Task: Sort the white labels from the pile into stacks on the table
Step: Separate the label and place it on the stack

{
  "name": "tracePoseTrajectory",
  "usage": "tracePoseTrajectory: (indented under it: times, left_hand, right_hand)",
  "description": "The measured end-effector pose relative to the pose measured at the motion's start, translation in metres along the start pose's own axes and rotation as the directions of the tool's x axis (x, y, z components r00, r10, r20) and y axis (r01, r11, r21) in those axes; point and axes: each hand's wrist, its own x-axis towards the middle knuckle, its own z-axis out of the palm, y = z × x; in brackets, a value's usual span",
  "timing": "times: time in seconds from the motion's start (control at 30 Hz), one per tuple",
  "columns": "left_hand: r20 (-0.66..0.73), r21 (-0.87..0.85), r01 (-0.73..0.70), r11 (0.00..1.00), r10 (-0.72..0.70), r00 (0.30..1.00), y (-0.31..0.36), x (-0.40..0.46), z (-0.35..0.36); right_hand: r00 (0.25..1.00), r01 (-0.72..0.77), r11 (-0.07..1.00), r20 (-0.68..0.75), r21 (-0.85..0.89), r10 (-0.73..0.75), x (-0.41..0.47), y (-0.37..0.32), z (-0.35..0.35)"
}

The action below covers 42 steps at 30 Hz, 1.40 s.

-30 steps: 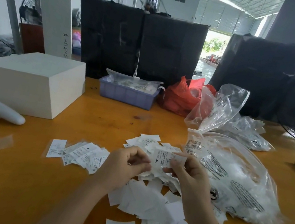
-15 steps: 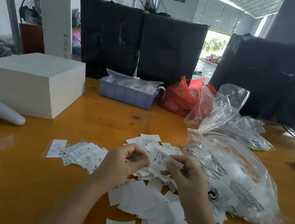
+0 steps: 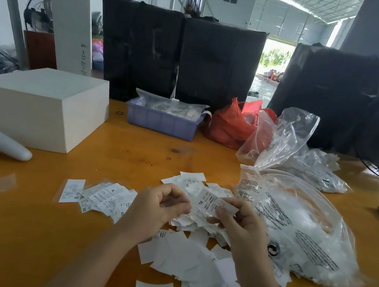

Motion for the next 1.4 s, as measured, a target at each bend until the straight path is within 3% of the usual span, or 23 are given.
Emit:
tracePoseTrajectory:
  times: [0.4, 0.77, 0.97, 1.13, 1.4]
  left_hand:
    - [0.021, 0.012, -0.015, 1.0, 0.015, 1.0, 0.0006, -0.0002, -0.0016]
    - [0.011, -0.026, 0.02, 0.999, -0.02, 1.0, 0.0018, 0.0003, -0.0022]
    - [0.012, -0.013, 0.006, 1.0, -0.005, 1.0, 0.003, -0.0001, -0.0019]
    - [0.003, -0.002, 0.002, 1.0, -0.002, 1.0, 0.0042, -0.0006, -0.0022]
    - [0.015, -0.022, 0.029, 0.999, -0.029, 0.999, 0.0064, -0.0011, -0.0027]
  right_hand:
    - [0.994, 0.032, 0.969, 0.112, -0.244, -0.004, 0.0011, 0.0031, -0.0024]
    - [0.999, 0.025, 0.992, -0.022, -0.121, -0.028, 0.0026, -0.0011, -0.0057]
    - [1.0, 0.003, 0.993, 0.031, -0.116, 0.0, 0.0001, 0.0014, -0.0016]
    - [0.996, 0.053, 0.971, 0.077, -0.232, -0.036, -0.0008, 0.0048, 0.0005]
    - [0.999, 0.036, 0.987, -0.009, -0.158, -0.038, 0.0003, 0.0003, -0.0025]
